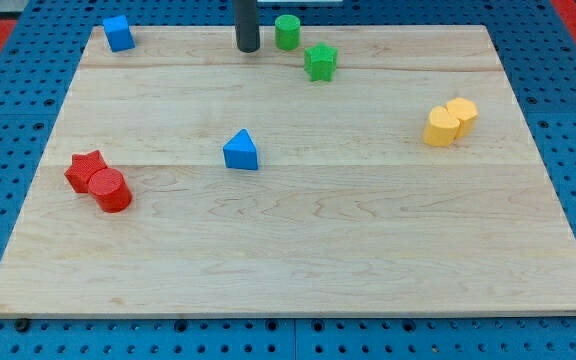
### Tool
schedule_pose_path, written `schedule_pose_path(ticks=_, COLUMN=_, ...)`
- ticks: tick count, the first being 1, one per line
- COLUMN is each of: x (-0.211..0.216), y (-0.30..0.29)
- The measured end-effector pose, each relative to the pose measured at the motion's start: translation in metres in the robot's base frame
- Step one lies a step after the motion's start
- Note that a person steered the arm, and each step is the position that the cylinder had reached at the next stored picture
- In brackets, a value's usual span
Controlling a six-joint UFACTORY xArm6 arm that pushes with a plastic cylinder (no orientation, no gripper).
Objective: Move your arm towards the red circle
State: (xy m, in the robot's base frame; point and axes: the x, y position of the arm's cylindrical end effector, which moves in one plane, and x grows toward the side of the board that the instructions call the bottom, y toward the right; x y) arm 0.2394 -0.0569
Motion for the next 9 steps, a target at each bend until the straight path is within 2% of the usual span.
schedule_pose_path(ticks=2, x=0.050, y=0.000)
schedule_pose_path(ticks=3, x=0.050, y=0.000)
schedule_pose_path(ticks=5, x=0.093, y=-0.002)
schedule_pose_path(ticks=7, x=0.127, y=-0.040)
schedule_pose_path(ticks=9, x=0.143, y=-0.223)
